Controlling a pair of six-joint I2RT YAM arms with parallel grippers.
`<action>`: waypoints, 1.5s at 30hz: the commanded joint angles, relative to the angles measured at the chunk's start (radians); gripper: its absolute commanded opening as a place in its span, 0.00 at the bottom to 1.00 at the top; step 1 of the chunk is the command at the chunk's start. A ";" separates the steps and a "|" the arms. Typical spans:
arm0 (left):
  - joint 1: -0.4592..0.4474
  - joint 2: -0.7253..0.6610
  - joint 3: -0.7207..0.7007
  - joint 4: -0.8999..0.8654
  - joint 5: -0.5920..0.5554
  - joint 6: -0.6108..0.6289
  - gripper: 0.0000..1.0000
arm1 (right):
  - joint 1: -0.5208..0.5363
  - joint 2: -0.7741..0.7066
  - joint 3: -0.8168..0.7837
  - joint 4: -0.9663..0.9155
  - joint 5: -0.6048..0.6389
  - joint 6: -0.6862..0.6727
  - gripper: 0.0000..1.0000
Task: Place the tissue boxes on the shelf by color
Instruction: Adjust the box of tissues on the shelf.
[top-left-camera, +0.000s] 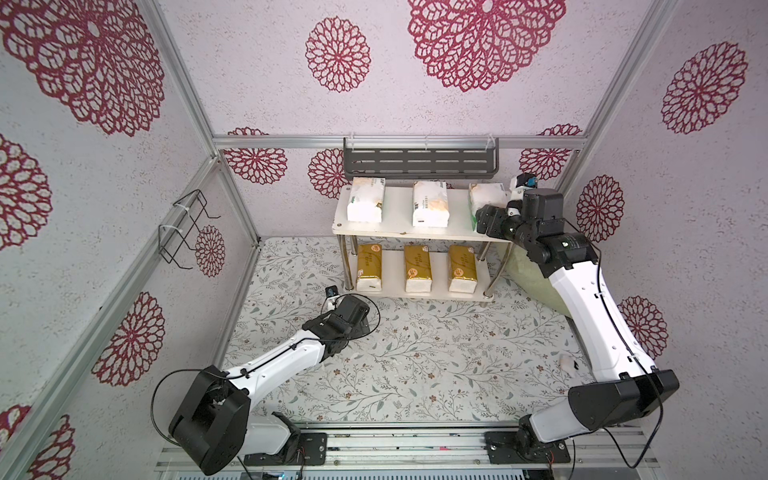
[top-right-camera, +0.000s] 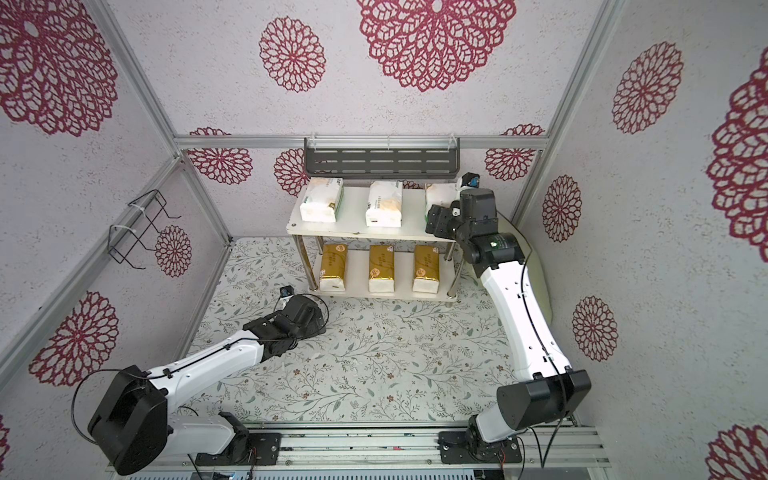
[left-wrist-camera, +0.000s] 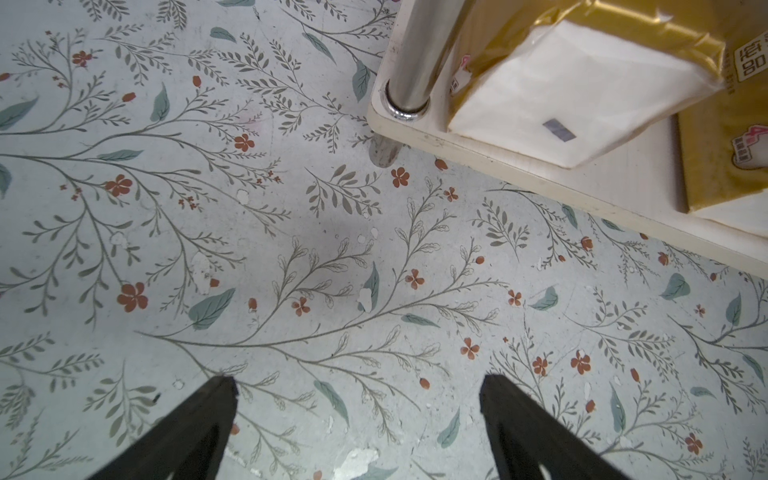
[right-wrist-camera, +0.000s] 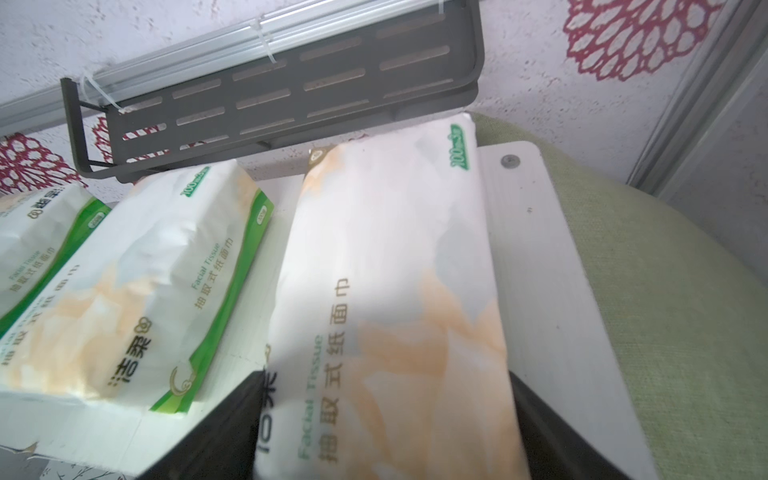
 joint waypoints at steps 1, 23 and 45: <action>-0.007 -0.002 -0.005 0.013 -0.005 0.008 0.99 | -0.002 -0.025 -0.015 0.039 0.028 0.046 0.86; -0.007 -0.009 -0.018 0.013 -0.004 -0.005 0.99 | -0.002 0.031 0.054 0.070 0.018 0.060 0.88; -0.007 -0.022 -0.033 0.017 -0.007 -0.013 0.99 | -0.002 0.026 0.068 0.095 0.013 0.089 0.95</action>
